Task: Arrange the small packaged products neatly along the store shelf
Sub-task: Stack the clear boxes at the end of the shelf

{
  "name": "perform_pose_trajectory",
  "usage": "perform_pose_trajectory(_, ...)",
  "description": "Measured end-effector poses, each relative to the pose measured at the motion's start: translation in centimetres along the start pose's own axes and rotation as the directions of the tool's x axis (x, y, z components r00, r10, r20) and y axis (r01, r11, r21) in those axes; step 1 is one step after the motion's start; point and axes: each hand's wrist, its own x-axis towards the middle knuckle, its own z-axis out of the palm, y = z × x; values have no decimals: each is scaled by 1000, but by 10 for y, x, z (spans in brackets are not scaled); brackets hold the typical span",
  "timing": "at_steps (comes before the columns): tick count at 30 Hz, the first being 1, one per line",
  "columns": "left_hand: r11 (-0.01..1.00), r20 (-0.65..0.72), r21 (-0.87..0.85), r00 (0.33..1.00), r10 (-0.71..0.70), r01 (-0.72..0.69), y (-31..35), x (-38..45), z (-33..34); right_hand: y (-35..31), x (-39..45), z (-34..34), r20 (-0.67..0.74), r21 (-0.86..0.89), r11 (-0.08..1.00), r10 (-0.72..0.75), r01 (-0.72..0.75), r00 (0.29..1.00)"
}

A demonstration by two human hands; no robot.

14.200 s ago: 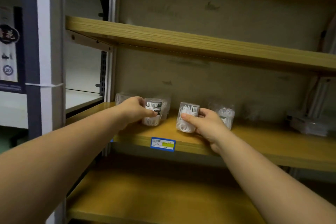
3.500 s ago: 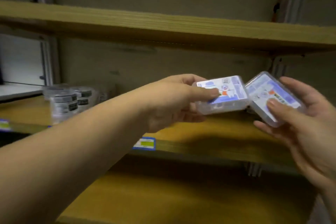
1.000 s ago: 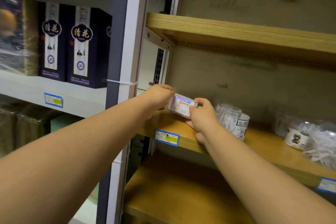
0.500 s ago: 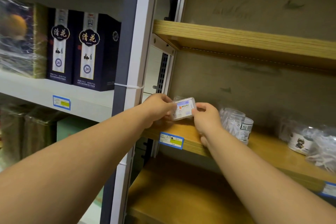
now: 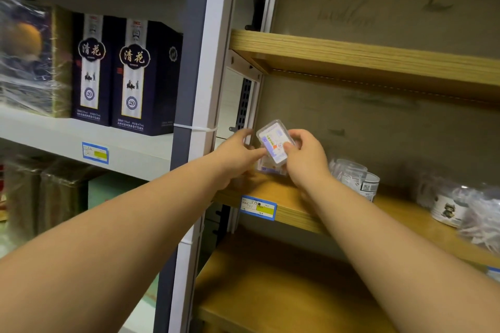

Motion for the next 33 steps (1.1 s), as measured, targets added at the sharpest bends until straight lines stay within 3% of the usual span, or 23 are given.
perform_pose_trajectory(4, 975, -7, 162, 988, 157, -154, 1, -2, 3, 6, 4, -1, 32, -157, 987, -28, 33, 999)
perform_pose_trajectory(9, 931, -52, 359, 994, 91, -67, -9, 9, 9, 18, 4, 3, -35, -206, 976, 67, -72, 997)
perform_pose_trajectory(13, 889, -59, 455, 995, 78, -42, -18, 16, 11, 24, -3, 10, -60, -134, 976, 168, -174, 984)
perform_pose_trajectory(17, 863, -69, 504, 995, 70, -26, -21, 22, 14, 24, -5, 9, -80, -133, 966, 211, -220, 974)
perform_pose_trajectory(29, 808, -117, 588, 992, 46, 32, -13, 22, 20, 8, -8, 4, 45, -295, 925, 266, -242, 963)
perform_pose_trajectory(33, 757, -149, 652, 972, 183, -43, -4, 11, 26, -3, -18, -5, 107, -304, 937, 212, -171, 971)
